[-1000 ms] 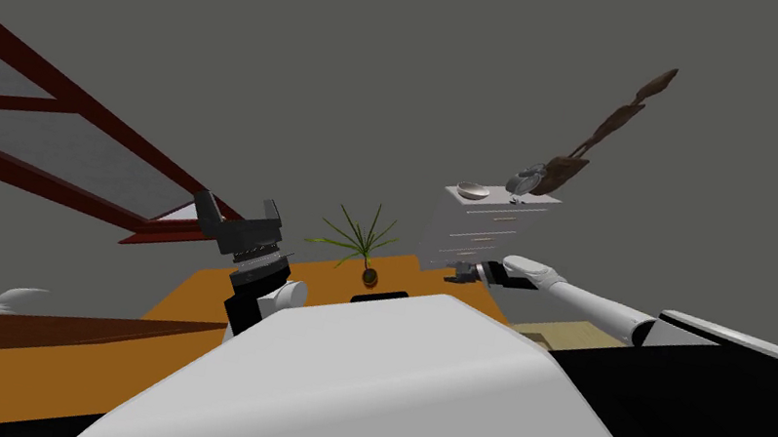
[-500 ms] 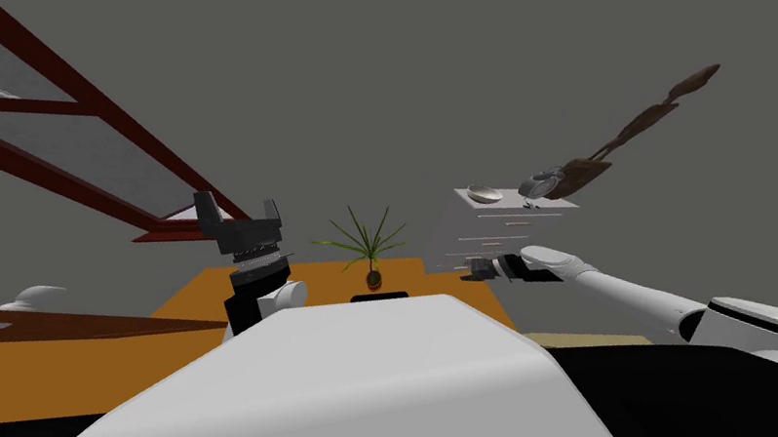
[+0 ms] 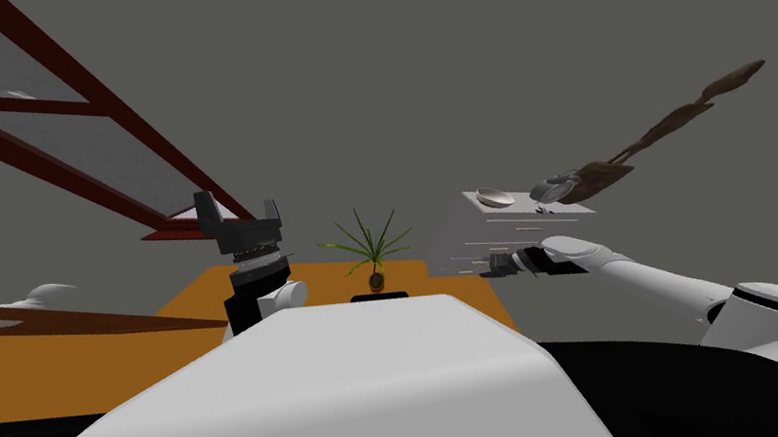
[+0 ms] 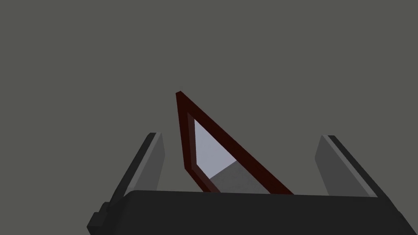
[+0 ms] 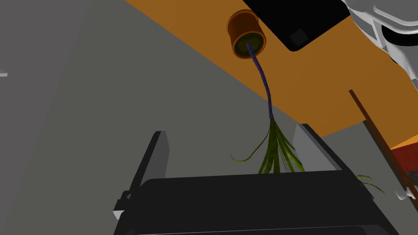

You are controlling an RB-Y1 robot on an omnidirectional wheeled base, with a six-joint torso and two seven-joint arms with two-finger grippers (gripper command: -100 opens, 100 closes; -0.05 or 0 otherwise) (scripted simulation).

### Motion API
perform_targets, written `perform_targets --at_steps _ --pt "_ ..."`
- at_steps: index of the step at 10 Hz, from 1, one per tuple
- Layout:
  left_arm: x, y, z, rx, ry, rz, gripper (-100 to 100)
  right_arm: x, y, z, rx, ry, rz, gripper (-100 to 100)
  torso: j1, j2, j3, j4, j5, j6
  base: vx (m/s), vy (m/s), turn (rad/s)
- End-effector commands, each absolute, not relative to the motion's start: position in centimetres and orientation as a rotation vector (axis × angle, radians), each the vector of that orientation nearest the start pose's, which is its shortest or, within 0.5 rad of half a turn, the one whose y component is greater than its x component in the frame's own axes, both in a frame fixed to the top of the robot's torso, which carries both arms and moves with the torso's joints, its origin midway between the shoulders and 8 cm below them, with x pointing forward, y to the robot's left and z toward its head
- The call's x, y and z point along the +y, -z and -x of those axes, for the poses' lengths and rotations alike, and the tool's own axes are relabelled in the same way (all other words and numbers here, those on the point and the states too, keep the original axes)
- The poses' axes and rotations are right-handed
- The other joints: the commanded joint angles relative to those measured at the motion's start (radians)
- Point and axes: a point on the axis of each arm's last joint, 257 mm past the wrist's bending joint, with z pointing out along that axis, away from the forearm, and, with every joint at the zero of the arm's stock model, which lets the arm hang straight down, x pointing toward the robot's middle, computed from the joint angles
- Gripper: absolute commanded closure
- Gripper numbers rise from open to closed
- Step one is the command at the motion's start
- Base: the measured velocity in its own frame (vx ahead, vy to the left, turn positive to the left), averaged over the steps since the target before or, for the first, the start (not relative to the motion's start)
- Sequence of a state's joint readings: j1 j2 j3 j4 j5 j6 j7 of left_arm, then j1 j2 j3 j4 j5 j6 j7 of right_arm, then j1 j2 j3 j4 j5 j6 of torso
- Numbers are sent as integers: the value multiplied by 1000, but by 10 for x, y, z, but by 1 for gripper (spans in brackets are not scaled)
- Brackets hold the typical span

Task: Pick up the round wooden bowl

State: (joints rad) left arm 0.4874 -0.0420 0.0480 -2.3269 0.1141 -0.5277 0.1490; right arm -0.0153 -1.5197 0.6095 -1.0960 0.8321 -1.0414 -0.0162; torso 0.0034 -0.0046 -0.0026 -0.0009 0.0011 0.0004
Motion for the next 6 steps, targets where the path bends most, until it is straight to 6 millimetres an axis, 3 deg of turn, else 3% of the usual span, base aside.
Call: perform_targets --at_steps 1,2,3,4,5,6 --pt "309 -54 -323 398 1486 721 0 -576 298 -262 2608 -227 1067 -100 0 0 0 0 0 0 76 59 71" --pt "309 -54 -323 398 1486 721 0 -586 288 -262 2618 -191 1075 -100 1 0 0 0 0 0 61 44 32" --pt "309 -54 -323 397 1486 721 0 -612 270 -261 2649 -108 1089 -100 0 1 0 0 0 0 77 47 69" --pt "309 -54 -323 398 1486 721 0 -618 264 -261 2655 -86 1088 -100 0 0 0 0 0 0 38 24 24" --pt "309 -54 -323 397 1486 721 0 -642 246 -260 2681 -8 1092 -100 -2 2 1 0 -1 0 27 10 49" --pt "309 -54 -323 398 1486 721 0 -648 238 -259 2686 16 1095 -100 -2 3 2 1 0 0 24 13 31"
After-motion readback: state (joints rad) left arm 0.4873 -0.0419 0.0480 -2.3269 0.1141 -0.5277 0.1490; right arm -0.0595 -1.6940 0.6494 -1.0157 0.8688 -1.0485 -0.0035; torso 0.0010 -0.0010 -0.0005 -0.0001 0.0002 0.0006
